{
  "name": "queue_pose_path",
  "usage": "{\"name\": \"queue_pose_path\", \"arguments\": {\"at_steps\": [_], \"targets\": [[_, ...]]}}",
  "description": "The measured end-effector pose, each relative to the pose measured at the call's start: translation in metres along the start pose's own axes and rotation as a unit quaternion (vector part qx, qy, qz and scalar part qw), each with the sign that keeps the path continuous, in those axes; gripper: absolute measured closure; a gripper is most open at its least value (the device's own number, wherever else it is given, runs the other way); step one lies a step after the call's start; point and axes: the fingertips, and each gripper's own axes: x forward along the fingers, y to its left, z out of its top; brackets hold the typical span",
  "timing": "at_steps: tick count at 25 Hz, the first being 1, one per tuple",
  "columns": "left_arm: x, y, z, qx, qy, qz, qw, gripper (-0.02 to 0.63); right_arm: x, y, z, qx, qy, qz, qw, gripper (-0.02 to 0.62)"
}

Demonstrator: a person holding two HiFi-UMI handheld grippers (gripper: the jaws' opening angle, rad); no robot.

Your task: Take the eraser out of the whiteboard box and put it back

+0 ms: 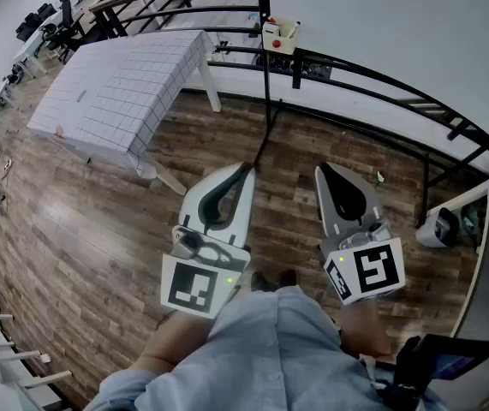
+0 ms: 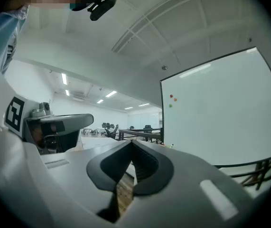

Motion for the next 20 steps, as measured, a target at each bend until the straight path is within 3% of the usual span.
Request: {"name": "queue_pose_path", "arguments": {"at_steps": [20], "targets": [[0.028, -0.031, -0.009, 0.004, 0.019, 0.005, 0.9998, 0.607, -0.011, -0.033, -0.011, 0.037, -0.008, 0.027, 0.999, 0.594]]}}
